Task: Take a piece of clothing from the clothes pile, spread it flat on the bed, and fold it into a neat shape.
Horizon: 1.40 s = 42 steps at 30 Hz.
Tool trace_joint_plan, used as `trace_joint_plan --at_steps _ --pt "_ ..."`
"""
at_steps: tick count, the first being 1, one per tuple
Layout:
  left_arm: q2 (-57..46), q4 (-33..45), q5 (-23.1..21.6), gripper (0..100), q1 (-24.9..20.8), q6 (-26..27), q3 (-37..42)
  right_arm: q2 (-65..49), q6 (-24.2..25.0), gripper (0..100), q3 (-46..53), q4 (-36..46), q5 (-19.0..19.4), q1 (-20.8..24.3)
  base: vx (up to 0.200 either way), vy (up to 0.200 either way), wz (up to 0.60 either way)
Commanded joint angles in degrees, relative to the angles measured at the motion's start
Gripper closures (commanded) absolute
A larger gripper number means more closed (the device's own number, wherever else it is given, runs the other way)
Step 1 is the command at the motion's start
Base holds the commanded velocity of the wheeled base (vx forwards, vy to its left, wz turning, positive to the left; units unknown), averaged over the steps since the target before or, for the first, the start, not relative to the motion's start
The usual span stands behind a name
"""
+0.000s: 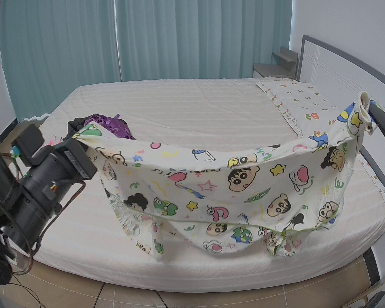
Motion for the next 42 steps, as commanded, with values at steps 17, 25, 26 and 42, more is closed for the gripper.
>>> trace_joint_plan --at_steps 17,25,26,42 --pt "17.91 11.71 -3.31 100 6.82 -6.27 -7.12 12.97 -0.89 100 -2.24 5.14 1.27 -7.16 0.000 0.000 0.00" --pt "36.02 6.44 -3.22 100 9.72 -5.92 -20.04 27.73 -0.89 100 -8.13 -0.31 0.39 -8.39 0.000 0.000 0.00" --pt "36.54 6.52 -3.22 100 9.81 -5.92 -20.65 28.35 -0.89 100 -8.40 -0.39 0.39 -8.39 0.200 0.000 0.00" --pt "52.28 16.54 -3.39 100 12.71 -5.83 -44.30 54.10 -1.24 100 -24.13 -10.33 -2.34 -12.87 0.200 0.000 0.00"
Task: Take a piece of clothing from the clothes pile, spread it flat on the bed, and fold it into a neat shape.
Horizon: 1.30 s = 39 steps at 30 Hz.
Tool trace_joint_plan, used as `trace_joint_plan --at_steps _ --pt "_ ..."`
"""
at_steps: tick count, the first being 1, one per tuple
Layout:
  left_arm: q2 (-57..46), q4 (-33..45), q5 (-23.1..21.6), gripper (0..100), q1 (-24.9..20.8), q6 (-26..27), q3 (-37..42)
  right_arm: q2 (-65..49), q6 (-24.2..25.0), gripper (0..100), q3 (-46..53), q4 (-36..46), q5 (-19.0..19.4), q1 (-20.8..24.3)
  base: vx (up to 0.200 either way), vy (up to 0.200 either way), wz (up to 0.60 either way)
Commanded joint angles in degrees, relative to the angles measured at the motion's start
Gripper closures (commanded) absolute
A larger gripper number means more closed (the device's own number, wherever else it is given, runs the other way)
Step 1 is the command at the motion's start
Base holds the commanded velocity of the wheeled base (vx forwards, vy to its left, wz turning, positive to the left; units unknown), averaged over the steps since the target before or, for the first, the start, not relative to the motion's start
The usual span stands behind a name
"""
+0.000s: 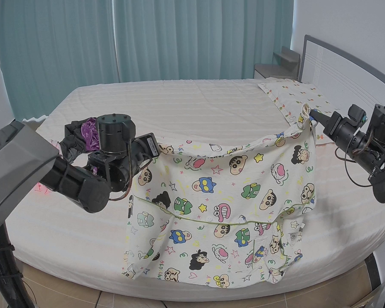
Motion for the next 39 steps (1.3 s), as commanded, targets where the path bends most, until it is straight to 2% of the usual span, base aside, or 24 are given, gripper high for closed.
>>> trace_joint_plan --at_steps 1,7,14,18,24,25,26,28,29,31,33,34,35,39 --pt "6.83 2.48 -0.01 100 1.04 0.03 -5.74 10.06 -0.12 100 -4.95 -1.27 -0.23 -1.36 0.200 0.000 0.00" --pt "13.51 3.97 -0.09 100 1.92 0.21 -11.28 18.41 -0.12 100 -9.96 -0.48 -0.31 -1.36 0.200 0.000 0.00" --pt "21.95 3.88 0.08 100 3.06 -0.23 -17.34 27.11 0.05 100 -15.59 -0.48 -1.72 -1.28 0.000 0.000 0.00" --pt "24.94 3.97 0.43 100 4.03 -0.32 -19.89 31.94 0.23 100 -20.60 -0.21 -3.48 -1.10 0.000 0.000 0.00" --pt "28.10 4.06 1.22 100 5.44 -0.50 -23.23 36.42 0.58 100 -25.26 -0.12 -4.09 -0.75 0.000 0.000 0.00" --pt "28.45 4.06 1.22 0 5.53 -0.50 -23.58 36.78 0.76 100 -25.78 -0.12 -4.01 -0.57 0.000 0.000 0.00" --pt "29.24 4.06 1.31 0 5.70 -0.50 -24.28 37.57 1.37 0 -26.66 -0.04 -4.01 -0.31 0.000 0.000 0.00" --pt "29.68 4.06 1.40 0 6.05 -0.50 -24.81 38.36 1.99 0 -27.63 -0.04 -4.01 -0.13 0.000 0.000 0.00" --pt "30.47 4.06 2.19 0 6.67 -0.50 -26.04 40.20 3.92 0 -30.79 0.93 -4.71 0.04 0.000 0.000 0.00" --pt "31.88 3.97 3.69 0 7.28 -0.50 -27.89 41.87 6.91 0 -35.10 3.65 -9.02 0.04 0.000 0.000 0.00" --pt "31.97 3.97 3.77 0 7.37 -0.50 -27.97 42.05 7.09 0 -35.36 3.92 -9.28 0.04 0.000 0.000 0.00" --pt "32.67 3.97 4.92 0 8.16 -0.50 -29.21 44.16 11.48 0 -39.85 6.03 -13.59 0.04 0.000 0.000 0.00" --pt "32.67 3.97 5.00 0 8.51 -0.50 -29.38 44.69 12.89 0 -41.08 6.47 -14.64 -0.31 0.000 0.000 0.00" --pt "32.32 3.79 5.00 0 10.10 -0.50 -29.56 44.95 16.05 0 -42.75 8.22 -15.52 -2.07 0.000 0.000 0.00"
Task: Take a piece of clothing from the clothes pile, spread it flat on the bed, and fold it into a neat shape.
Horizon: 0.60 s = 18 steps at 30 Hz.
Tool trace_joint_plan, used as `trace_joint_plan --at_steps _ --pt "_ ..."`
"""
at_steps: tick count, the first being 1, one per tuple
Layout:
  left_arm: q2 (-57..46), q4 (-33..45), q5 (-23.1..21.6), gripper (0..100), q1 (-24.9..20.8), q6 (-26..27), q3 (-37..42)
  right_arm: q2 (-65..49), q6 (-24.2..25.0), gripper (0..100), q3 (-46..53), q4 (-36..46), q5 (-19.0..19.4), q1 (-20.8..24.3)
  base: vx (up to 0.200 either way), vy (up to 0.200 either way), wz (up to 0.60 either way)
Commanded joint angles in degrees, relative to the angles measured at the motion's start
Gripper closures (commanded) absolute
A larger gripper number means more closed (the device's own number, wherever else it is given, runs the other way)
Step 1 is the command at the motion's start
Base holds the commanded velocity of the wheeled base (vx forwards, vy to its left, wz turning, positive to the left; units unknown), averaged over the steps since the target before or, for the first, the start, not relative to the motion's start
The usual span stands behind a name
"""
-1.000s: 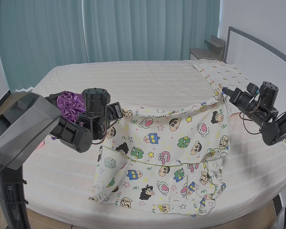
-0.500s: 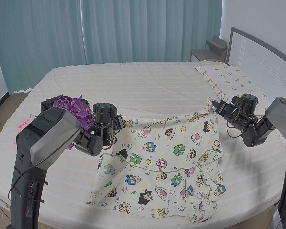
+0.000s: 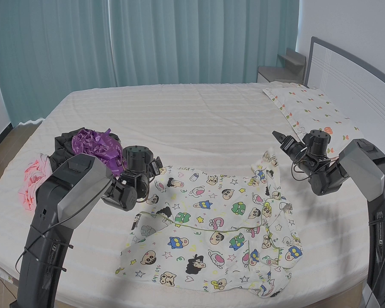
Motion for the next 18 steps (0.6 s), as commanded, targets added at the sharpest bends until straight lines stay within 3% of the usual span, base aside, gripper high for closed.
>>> trace_joint_plan --at_steps 1,7,12,18 --pt "0.85 -0.16 0.71 0 2.64 -0.10 -1.41 3.15 3.25 0 -3.82 2.26 -2.27 -1.89 0.000 0.000 0.00" --pt "-5.92 0.28 0.71 0 4.57 -3.44 4.57 -3.70 3.25 0 8.66 1.65 -1.22 -3.91 0.000 0.000 0.00" --pt "-12.86 -0.16 -0.08 0 4.92 -6.42 14.68 -10.73 0.97 0 23.16 -0.55 4.15 -6.81 0.000 0.000 0.00" --pt "-27.28 -0.51 -9.92 0 4.04 -17.76 35.86 -17.33 -9.23 0 45.57 -6.17 14.96 -10.86 0.000 0.000 0.00"
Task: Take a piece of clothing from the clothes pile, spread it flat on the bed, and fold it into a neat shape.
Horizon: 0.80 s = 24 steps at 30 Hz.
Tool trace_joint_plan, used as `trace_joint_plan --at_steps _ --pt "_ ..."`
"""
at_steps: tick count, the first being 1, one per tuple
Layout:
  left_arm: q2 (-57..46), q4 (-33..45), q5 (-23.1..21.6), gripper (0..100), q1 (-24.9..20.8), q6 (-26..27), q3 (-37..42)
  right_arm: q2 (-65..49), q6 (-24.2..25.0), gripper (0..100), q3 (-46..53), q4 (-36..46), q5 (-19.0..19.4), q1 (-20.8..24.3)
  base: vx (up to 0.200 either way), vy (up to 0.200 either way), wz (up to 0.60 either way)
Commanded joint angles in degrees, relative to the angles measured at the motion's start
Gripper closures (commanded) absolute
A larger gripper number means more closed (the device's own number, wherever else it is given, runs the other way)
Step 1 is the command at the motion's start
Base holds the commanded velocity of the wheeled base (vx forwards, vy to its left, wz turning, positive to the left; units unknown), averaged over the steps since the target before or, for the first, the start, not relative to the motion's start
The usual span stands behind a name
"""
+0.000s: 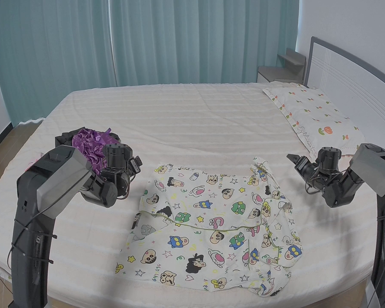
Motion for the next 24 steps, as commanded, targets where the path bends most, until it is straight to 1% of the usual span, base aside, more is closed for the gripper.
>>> trace_joint_plan --at_steps 1,2,4,5,6,8,10,12,15,17,19,20,21,22,24 --pt "-19.22 -0.53 -8.15 0 -0.25 -10.02 23.12 -11.63 -9.29 0 24.31 -5.74 11.12 -5.57 0.000 0.000 0.00" --pt "-21.94 -1.50 -9.38 0 -0.52 -11.87 27.87 -11.63 -11.40 0 28.18 -7.67 13.75 -5.93 0.000 0.000 0.00" --pt "-24.14 -3.61 -10.61 0 -0.69 -14.42 32.53 -11.19 -13.42 0 31.34 -9.78 15.51 -5.84 0.000 0.000 0.00" --pt "-24.14 -3.61 -10.61 0 -0.69 -14.42 32.53 -11.19 -13.42 0 31.34 -9.78 15.51 -5.84 0.000 0.000 0.00" --pt "-26.16 -7.39 -13.16 0 -1.31 -17.41 38.15 -10.14 -14.83 0 33.89 -11.89 16.74 -5.31 0.000 0.000 0.00" --pt "-26.60 -10.38 -14.91 0 -1.48 -18.37 42.37 -8.91 -15.80 0 35.38 -13.12 17.27 -4.34 0.000 0.000 0.00" --pt "-26.16 -12.84 -15.35 0 -1.92 -18.46 45.27 -7.68 -17.12 0 35.91 -13.65 17.36 -3.55 0.000 0.000 0.00" --pt "-25.11 -16.62 -15.44 0 -3.15 -19.34 48.61 -5.74 -20.10 0 36.18 -13.73 17.45 -2.94 0.000 0.000 0.00" --pt "-22.29 -21.01 -15.18 0 -4.30 -22.24 49.67 -3.02 -22.74 0 35.65 -14.09 16.48 -1.62 0.000 0.000 0.00" --pt "-20.45 -23.21 -15.09 0 -4.82 -23.47 49.58 -2.23 -23.36 0 35.30 -14.88 14.46 -1.27 0.000 0.000 0.00" --pt "-20.45 -23.21 -15.09 0 -4.82 -23.47 49.58 -2.23 -23.36 0 35.30 -14.88 14.46 -1.27 0.000 0.000 0.00" --pt "-17.90 -25.58 -15.00 0 -5.88 -23.73 49.49 -1.44 -23.53 0 34.24 -16.55 10.50 -0.74 0.000 0.000 0.00" --pt "-17.90 -25.58 -15.00 0 -5.88 -23.73 49.49 -1.44 -23.53 0 34.24 -16.55 10.50 -0.74 0.000 0.000 0.00" --pt "-16.41 -26.90 -14.91 0 -6.14 -23.73 49.40 -1.17 -23.97 0 34.07 -17.25 8.83 -0.65 0.000 0.000 0.00" --pt "-15.44 -27.96 -14.83 0 -6.23 -23.73 49.49 -1.17 -24.67 0 33.45 -17.43 8.04 -0.48 0.000 0.000 0.00"
